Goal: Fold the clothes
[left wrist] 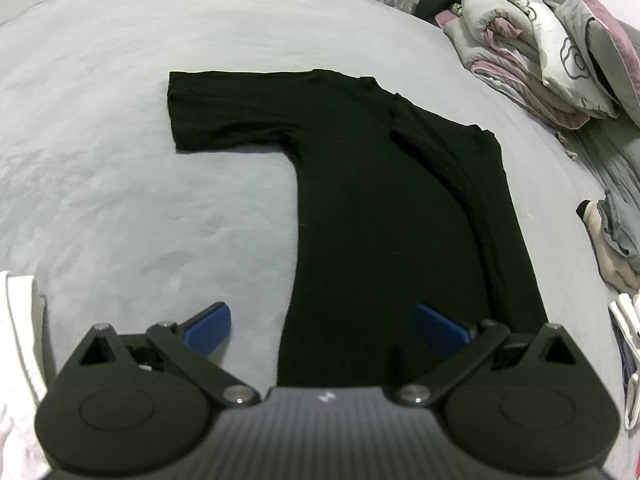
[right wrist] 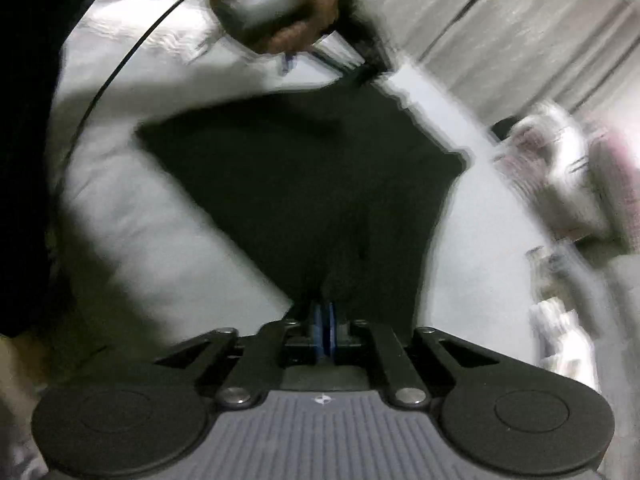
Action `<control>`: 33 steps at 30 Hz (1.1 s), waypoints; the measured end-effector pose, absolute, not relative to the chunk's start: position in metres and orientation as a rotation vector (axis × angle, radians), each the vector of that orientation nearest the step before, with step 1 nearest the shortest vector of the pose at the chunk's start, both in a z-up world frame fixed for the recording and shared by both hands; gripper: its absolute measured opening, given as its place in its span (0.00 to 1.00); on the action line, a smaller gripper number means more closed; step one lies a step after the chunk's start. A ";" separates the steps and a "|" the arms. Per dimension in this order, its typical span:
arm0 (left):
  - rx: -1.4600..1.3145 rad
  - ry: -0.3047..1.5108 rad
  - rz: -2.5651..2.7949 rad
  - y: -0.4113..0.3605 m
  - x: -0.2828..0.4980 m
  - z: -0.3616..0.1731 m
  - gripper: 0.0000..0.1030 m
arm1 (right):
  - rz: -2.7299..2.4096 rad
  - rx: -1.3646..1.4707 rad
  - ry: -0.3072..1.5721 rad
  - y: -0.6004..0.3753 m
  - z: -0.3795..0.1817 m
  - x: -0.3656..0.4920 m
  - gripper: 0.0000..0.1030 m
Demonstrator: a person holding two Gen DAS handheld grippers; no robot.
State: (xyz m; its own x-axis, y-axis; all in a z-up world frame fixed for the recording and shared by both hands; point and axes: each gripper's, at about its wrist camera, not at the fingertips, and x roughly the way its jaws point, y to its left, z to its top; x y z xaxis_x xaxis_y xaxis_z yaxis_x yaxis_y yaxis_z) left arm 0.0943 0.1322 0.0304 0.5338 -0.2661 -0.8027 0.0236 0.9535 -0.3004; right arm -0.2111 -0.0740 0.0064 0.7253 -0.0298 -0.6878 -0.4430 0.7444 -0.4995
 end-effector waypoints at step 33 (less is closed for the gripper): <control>-0.577 0.930 0.000 0.230 0.132 0.037 1.00 | 0.428 -0.134 0.758 -0.100 0.017 -0.159 0.18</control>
